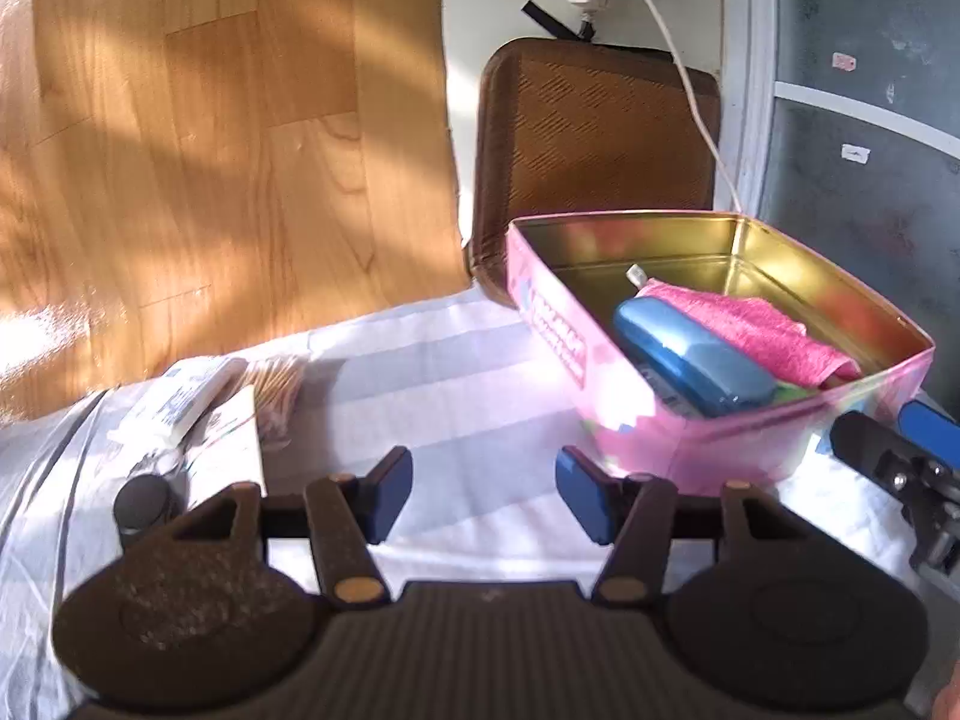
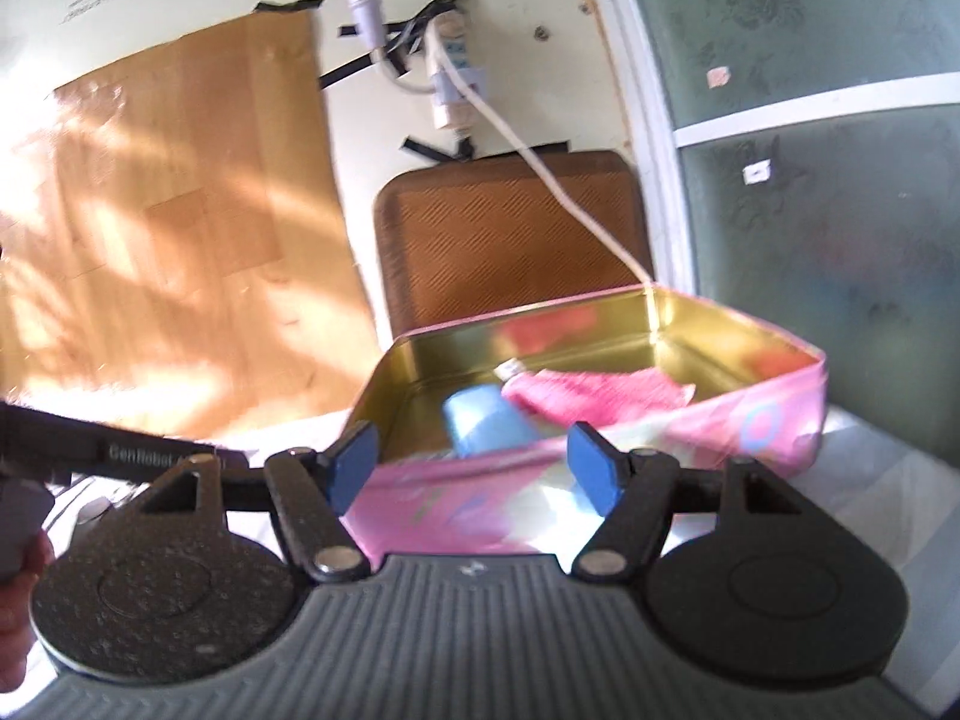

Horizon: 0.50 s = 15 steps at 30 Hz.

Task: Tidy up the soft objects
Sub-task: 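Move the left gripper back toward the black marker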

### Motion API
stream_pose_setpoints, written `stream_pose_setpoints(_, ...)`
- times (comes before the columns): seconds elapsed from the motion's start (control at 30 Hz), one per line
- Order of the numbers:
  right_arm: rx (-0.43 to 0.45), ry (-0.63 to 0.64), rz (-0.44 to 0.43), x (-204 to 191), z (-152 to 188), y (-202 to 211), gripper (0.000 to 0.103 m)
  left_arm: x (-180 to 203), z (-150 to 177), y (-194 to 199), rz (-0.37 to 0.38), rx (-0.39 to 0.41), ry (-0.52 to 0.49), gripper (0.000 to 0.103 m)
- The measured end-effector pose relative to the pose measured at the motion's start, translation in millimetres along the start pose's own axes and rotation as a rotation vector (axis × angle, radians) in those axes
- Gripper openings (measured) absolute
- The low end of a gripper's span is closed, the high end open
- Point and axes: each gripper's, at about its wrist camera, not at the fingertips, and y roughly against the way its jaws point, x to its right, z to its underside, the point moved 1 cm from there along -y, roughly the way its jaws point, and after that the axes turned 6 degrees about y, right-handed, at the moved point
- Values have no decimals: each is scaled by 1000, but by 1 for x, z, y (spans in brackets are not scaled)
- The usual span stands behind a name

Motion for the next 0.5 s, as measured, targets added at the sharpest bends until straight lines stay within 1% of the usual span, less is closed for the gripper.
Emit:
stream_pose_setpoints(0.13,-34,3,-20,-19,4,0,72,-24,20,6,-48,-14,15,54)
stream_pose_setpoints(0.3,-56,9,-27,-32,5,-2,72,-47,35,9,-72,-26,42,55)
stream_pose_setpoints(0.5,-101,19,-39,-42,10,-7,72,-63,51,6,-93,-43,60,56)
